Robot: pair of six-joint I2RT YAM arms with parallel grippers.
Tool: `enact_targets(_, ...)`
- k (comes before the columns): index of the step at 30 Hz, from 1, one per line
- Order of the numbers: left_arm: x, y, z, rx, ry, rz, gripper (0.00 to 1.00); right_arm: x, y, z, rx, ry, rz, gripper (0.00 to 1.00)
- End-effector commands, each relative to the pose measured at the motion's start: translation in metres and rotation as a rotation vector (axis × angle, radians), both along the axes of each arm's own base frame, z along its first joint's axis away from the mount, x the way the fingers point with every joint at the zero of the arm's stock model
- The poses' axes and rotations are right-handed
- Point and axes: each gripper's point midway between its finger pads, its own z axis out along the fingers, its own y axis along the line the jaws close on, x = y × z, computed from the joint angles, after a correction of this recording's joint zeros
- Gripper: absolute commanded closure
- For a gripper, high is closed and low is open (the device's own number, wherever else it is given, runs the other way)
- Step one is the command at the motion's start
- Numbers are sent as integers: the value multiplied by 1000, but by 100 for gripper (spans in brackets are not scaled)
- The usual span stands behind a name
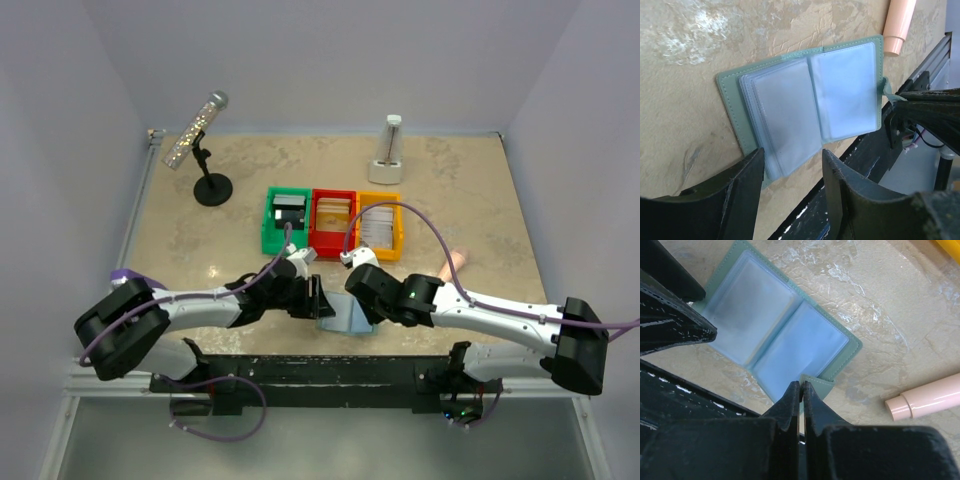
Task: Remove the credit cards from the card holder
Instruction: Remove the credit card from the card holder.
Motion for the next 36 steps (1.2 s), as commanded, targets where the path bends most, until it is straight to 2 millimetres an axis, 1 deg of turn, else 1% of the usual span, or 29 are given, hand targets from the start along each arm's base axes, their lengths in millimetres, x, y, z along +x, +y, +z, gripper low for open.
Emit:
enact_targets(1,-3,-19,11,-97,-4,-56,46,4,6,8,39,-17,-10,100)
enact_targets(5,-1,-19,0,-56,21,-50,46,3,6,9,39,-16,-11,100)
enact_targets(11,-4,-26,-2,-84,39,-82,46,3,6,8,38,-15,-9,100)
enact_targets(15,-7,-34,1,-123,44,-117,46,3,8,8,47,-11,-7,100)
enact_targets(18,-10,-41,9,-172,34,-150,46,2,9,8,52,-8,-4,100)
enact_targets(26,-12,-56,37,-297,-15,-214,45,2,11,10,62,-5,0,100)
enact_targets(30,-12,-58,41,-308,-23,-226,45,2,10,12,61,-8,-3,100)
enact_targets(36,-14,-63,57,-363,-55,-260,45,0,8,11,78,-4,-17,100)
